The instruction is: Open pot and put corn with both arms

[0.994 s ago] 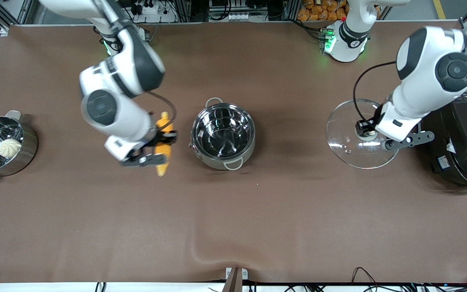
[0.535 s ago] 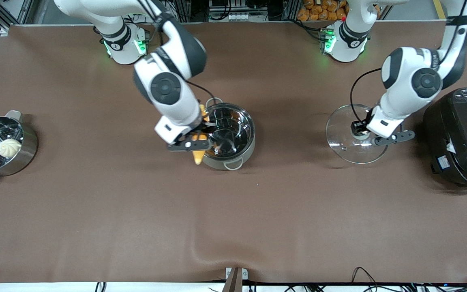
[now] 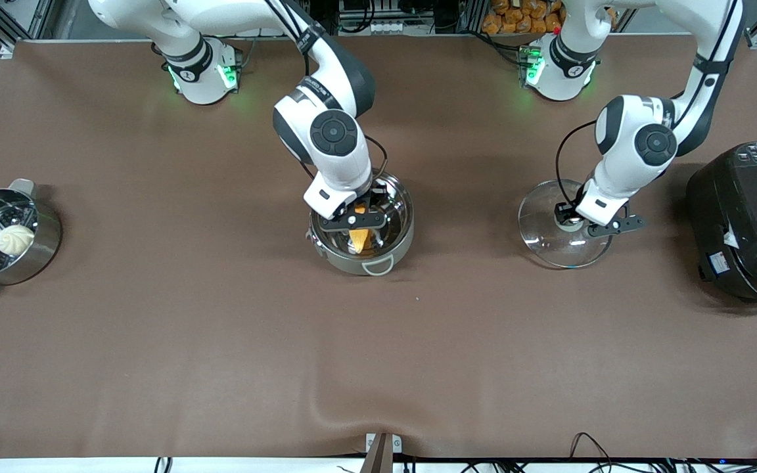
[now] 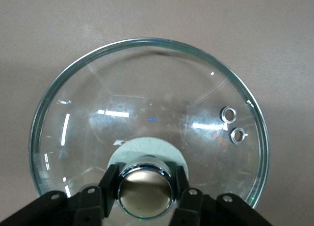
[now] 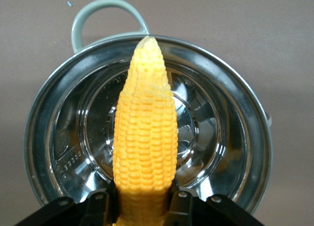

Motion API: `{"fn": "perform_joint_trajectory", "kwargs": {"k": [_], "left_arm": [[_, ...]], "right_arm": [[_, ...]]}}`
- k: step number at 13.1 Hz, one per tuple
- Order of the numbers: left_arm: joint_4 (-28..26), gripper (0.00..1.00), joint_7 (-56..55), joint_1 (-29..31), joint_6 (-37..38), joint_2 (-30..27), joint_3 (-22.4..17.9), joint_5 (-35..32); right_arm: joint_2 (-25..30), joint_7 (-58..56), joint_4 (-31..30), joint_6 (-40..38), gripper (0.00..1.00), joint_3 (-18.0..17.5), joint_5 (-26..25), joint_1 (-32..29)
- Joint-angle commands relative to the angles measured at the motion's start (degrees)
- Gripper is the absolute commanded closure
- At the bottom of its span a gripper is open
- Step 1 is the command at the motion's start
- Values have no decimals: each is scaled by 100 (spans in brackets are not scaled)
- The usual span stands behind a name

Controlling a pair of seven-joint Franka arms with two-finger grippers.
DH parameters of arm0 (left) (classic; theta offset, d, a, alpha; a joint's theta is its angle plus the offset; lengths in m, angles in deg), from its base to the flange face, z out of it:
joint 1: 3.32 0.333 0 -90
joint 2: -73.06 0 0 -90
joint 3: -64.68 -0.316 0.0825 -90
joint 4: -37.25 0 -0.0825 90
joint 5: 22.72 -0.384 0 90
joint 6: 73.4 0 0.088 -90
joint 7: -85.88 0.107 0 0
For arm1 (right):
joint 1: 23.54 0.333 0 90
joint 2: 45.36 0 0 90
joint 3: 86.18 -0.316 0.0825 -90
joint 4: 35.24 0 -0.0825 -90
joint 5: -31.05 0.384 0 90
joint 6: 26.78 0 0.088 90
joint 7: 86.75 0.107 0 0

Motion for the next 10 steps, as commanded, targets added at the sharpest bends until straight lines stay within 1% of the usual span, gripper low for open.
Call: {"fn": "perform_joint_trajectory", "kwargs": {"k": [1,3,4,5,6,8,9,10], "left_arm": [[108,100,34,67,-112,161,35,-72],[117,100,34,59,-191,258,35,-72],[152,86,34,58,-191,293,35,-72],[187,48,34,58,-191,346,35,-72],[240,0,26,58,-183,347,35,-72],[345,0,8,67,-121,163,35,-72],[442,0,8,76,18,-21,26,-72],[712,0,43,85,402,-153,17,-98]], "right_arm": [[-2,97,-34,31,1,66,-81,35],[-11,97,-34,93,0,66,-81,9],[-11,97,-25,110,0,66,-72,-9],[-11,97,-25,128,0,66,-72,-9],[-11,97,-16,128,0,66,-72,-9],[77,105,1,111,0,74,-54,-61],[173,114,27,76,0,74,-19,-166],[331,97,28,49,0,74,16,-341]]}}
